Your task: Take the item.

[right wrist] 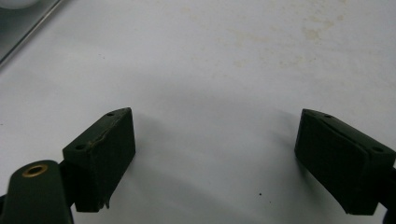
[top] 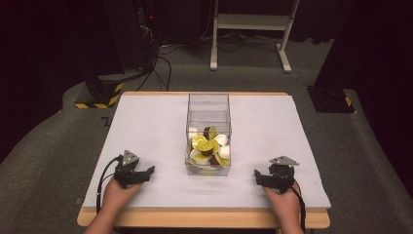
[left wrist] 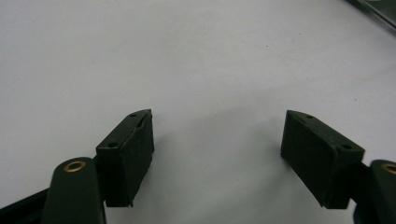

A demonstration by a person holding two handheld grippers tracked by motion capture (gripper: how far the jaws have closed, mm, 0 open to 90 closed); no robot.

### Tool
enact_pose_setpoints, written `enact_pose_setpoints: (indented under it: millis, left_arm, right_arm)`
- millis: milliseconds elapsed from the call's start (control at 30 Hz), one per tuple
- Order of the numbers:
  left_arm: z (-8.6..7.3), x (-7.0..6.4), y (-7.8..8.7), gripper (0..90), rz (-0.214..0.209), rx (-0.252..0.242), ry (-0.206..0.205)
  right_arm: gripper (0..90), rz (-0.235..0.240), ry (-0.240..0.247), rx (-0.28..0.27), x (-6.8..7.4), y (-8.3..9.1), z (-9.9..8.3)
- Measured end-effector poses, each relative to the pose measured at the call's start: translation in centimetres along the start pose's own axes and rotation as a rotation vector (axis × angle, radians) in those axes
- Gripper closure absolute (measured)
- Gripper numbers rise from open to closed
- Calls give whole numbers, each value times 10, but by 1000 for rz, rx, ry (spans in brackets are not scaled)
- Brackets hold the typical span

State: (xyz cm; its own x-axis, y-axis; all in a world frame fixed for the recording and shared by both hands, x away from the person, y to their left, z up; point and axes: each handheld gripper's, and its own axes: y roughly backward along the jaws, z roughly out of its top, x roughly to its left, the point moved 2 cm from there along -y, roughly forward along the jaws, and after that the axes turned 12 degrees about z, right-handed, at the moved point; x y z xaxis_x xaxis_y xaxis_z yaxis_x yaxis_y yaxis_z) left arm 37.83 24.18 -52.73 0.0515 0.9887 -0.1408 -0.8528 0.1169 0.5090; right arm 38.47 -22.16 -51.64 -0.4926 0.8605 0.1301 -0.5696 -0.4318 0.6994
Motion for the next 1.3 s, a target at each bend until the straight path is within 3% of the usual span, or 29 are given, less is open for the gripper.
enact_pose_setpoints:
  millis: [167,567,800,867,967,1067,1300]
  left_arm:
    - [0,0,0,257,0,-1,4]
    - [0,0,0,258,0,1,0]
    - [0,1,1,258,3,4,-17]
    - [0,-1,0,258,3,-1,4]
    - [0,0,1,259,3,1,-5]
    - [-1,-1,1,260,5,-4,8]
    - [-1,-1,1,260,4,-4,8]
  right_arm:
    - [137,3,34,-10,5,3,5]
    - [131,98,77,-40,32,15,22]
    - [144,168,122,-97,54,21,43]
    - [150,178,142,-121,60,23,48]
    - [160,197,153,-135,64,26,53]
    - [209,249,168,-162,72,32,63]
    - [206,265,199,-183,87,33,77]
